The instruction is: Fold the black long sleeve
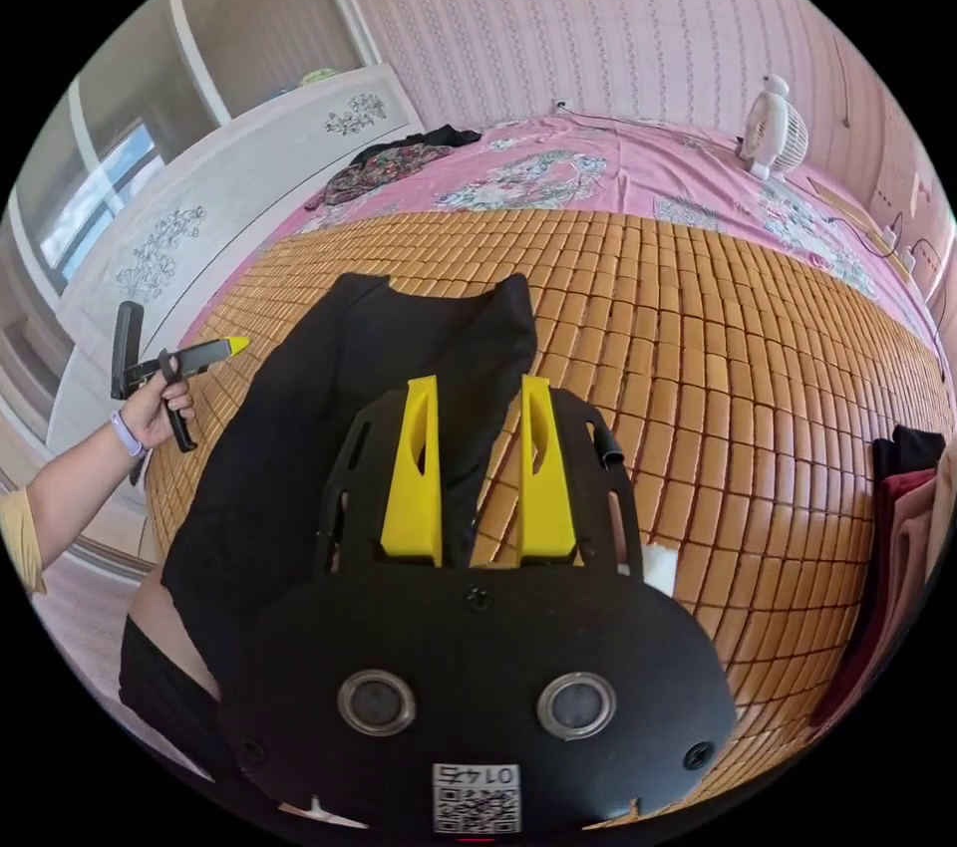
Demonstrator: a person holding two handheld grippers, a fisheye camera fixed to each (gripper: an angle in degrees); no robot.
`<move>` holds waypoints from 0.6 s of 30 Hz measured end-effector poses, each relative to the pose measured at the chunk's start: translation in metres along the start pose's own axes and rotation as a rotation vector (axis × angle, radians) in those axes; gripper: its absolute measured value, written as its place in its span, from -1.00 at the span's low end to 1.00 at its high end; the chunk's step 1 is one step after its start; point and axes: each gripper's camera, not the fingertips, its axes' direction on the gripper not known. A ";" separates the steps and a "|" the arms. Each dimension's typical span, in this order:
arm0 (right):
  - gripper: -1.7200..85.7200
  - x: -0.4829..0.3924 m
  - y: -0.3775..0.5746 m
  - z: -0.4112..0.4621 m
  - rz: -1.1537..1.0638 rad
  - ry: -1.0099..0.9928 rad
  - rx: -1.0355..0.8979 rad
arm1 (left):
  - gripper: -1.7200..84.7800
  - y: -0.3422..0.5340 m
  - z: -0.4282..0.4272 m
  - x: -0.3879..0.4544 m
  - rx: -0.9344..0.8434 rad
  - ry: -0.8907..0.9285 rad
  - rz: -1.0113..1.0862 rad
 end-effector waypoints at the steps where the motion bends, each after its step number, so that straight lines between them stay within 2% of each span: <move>1: -0.68 0.008 -0.013 0.011 0.035 -0.004 0.010 | -0.79 -0.006 0.005 -0.001 -0.017 -0.008 0.010; 3: -0.67 0.013 -0.032 0.024 0.051 -0.007 0.022 | -0.76 -0.026 0.025 -0.002 -0.068 -0.084 0.057; 6: -0.71 0.009 -0.057 0.043 0.007 -0.034 0.014 | -0.74 -0.043 0.039 -0.004 -0.055 -0.073 0.058; 7: -0.79 0.009 -0.065 0.052 0.015 -0.043 -0.036 | -0.74 -0.045 0.042 -0.004 -0.062 -0.073 0.061; 11: -0.92 0.007 -0.086 0.050 0.011 -0.055 -0.054 | -0.89 -0.058 0.063 -0.001 -0.219 -0.078 0.077; 16: -0.94 -0.007 -0.100 -0.002 -0.061 -0.108 0.068 | -0.97 -0.056 0.023 0.013 -0.106 -0.096 0.139; 18: -0.94 -0.014 -0.097 -0.032 -0.073 -0.153 0.131 | -0.97 -0.043 -0.015 0.020 -0.007 -0.029 0.193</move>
